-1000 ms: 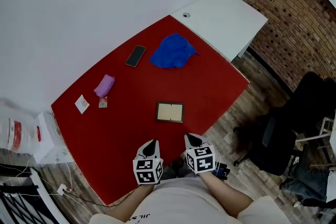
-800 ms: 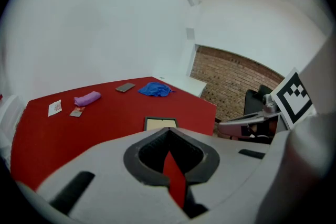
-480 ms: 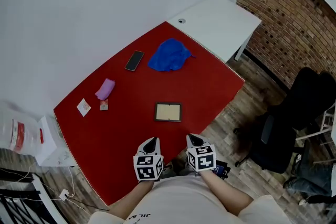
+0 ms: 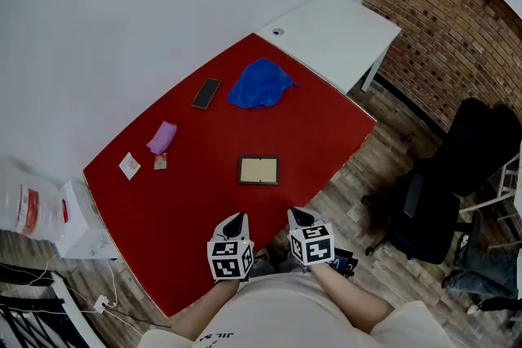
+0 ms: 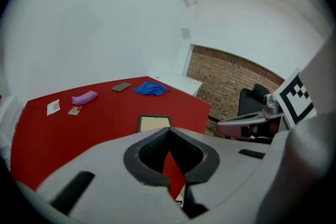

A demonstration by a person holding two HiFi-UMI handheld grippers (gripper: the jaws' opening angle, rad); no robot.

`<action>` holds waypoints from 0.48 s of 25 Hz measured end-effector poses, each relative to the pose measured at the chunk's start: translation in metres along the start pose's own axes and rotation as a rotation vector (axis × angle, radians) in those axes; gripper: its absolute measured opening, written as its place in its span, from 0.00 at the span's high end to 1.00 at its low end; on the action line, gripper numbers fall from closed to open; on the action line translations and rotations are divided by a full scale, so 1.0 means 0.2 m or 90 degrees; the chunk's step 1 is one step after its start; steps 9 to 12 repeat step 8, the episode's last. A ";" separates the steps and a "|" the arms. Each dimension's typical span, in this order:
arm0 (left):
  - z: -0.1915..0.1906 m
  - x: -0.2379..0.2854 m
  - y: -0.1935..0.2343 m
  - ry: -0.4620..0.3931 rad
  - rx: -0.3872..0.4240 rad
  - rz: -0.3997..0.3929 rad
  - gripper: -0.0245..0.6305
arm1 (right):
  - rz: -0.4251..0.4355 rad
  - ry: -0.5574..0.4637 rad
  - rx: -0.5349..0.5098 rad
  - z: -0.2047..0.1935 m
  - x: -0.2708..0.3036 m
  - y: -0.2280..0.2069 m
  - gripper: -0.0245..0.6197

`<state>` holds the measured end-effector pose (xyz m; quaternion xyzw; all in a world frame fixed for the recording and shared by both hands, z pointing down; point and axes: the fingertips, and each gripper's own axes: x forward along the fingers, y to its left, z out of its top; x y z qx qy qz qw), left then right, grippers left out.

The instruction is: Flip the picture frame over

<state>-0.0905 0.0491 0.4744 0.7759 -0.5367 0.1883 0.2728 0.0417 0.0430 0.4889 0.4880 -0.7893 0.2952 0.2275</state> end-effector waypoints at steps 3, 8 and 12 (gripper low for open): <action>0.00 -0.03 -0.02 -0.002 0.003 0.000 0.95 | 0.000 0.000 -0.002 -0.01 -0.02 0.01 0.96; 0.00 -0.04 -0.02 -0.009 0.007 0.003 0.95 | 0.004 -0.002 -0.007 -0.02 -0.03 0.02 0.96; 0.00 -0.04 -0.02 -0.009 0.007 0.003 0.95 | 0.004 -0.002 -0.007 -0.02 -0.03 0.02 0.96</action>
